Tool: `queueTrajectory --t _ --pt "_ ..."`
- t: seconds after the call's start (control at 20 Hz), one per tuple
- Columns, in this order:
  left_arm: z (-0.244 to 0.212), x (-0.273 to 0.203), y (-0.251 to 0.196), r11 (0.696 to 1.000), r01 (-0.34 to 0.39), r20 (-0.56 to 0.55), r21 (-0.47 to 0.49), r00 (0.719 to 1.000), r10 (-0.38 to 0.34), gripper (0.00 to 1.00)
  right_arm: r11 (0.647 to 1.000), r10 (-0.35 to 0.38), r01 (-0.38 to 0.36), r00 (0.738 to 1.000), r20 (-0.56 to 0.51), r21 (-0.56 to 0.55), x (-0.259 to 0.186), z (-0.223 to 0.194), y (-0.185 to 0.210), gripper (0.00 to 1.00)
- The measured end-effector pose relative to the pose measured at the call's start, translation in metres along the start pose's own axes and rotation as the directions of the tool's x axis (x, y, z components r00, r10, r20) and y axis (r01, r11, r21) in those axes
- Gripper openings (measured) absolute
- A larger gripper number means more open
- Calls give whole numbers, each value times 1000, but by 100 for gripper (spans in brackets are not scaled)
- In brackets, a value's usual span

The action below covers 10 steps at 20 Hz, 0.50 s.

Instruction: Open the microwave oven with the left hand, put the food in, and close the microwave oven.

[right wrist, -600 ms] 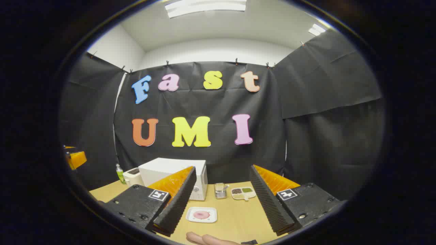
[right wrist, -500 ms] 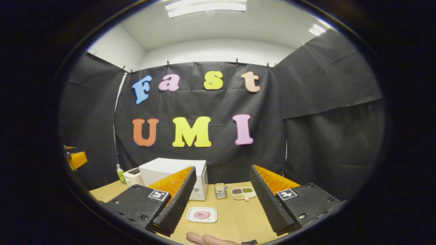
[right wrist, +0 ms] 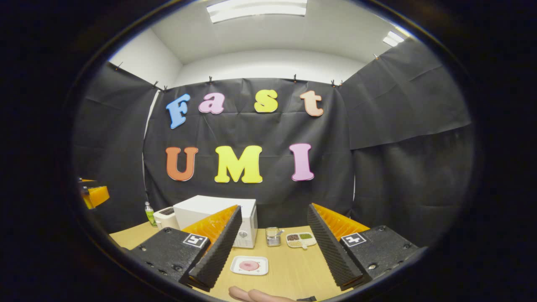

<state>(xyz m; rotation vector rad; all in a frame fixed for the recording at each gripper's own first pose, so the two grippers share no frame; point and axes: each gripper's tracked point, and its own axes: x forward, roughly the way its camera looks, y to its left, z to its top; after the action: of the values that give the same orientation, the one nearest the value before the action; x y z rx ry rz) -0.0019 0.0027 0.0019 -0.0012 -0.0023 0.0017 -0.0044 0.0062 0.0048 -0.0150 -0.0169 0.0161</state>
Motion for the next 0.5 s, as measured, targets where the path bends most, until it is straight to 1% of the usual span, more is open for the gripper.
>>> queueTrajectory --t 0.3,0.5 --pt "-2 2 0 1000 0 -1 0 1000 0 92 1000 -1 1 1000 -4 11 1 -4 -3 91" --pt "-5 7 -1 1000 -11 8 3 1000 11 92 1000 8 -9 1000 12 19 2 -6 -5 91"
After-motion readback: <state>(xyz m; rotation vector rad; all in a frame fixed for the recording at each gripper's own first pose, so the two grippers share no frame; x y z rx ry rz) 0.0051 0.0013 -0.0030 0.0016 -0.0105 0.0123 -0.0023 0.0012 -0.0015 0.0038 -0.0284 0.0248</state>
